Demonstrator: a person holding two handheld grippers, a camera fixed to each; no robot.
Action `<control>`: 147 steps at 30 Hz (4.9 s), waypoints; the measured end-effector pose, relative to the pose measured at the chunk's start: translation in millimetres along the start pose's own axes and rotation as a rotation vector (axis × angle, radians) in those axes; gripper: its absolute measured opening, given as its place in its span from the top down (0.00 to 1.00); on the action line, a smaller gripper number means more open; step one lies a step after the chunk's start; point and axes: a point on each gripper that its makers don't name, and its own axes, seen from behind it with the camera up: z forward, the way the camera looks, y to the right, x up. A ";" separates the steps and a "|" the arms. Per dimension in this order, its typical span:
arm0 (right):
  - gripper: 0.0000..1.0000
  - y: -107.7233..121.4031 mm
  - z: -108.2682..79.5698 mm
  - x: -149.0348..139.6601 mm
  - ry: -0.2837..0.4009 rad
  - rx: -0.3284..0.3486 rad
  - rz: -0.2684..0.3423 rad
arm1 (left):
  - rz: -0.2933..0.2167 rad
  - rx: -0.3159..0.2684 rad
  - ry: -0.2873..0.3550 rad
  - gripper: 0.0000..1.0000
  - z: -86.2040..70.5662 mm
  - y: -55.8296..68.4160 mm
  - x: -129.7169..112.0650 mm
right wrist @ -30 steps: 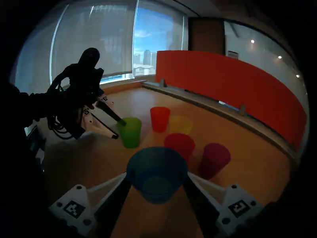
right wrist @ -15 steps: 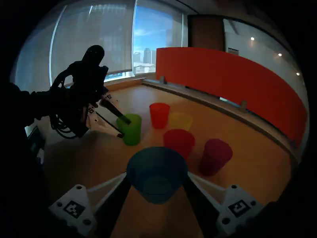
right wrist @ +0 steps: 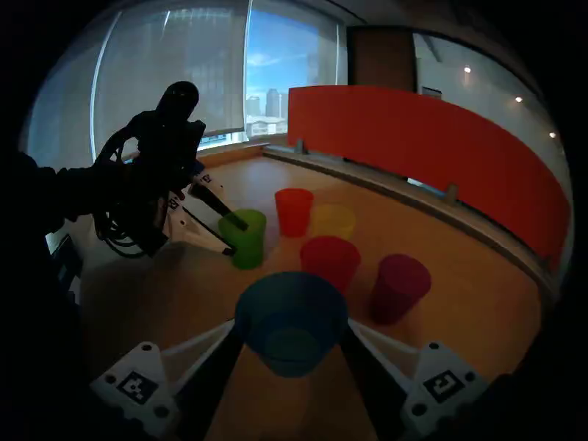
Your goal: Pour water
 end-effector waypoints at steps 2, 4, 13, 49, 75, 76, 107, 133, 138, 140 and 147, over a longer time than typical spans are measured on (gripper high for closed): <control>0.11 -0.2 -0.2 -1.0 -0.001 0.001 0.001 | -0.006 -0.001 0.004 0.19 0.5 0.0 0.7; 0.11 -0.3 -0.4 -1.7 -0.001 0.001 0.001 | -0.010 -0.003 0.007 0.19 0.5 0.4 1.2; 0.11 -1.6 -2.7 1.7 0.004 -0.003 -0.003 | -0.024 -0.008 0.050 0.20 -7.4 1.7 11.2; 0.11 -29.2 -37.6 61.4 0.133 -0.016 -0.049 | 0.029 0.057 0.513 0.20 -126.0 29.8 112.9; 0.12 -33.9 -39.6 91.8 0.227 -0.009 -0.031 | -0.017 0.027 0.610 0.20 -145.5 39.9 121.7; 0.11 -33.8 -39.5 92.7 0.229 -0.009 -0.031 | -0.018 0.026 0.609 0.21 -145.1 39.8 121.2; 0.11 -27.8 -42.3 125.4 0.339 -0.012 -0.011 | -0.007 0.000 0.587 0.21 -140.5 45.7 116.6; 0.11 -23.8 -41.4 173.1 0.427 -0.010 -0.060 | 0.000 -0.039 0.597 0.21 -140.5 52.4 111.6; 0.11 -22.5 -41.7 184.9 0.432 -0.006 -0.085 | -0.001 -0.052 0.598 0.21 -138.4 55.2 109.6; 0.11 -22.5 -42.1 189.5 0.435 -0.005 -0.103 | -0.001 -0.057 0.598 0.21 -137.9 57.1 109.2; 0.11 -23.9 -42.3 202.4 0.427 -0.007 -0.183 | 0.009 -0.071 0.594 0.21 -135.6 64.6 107.7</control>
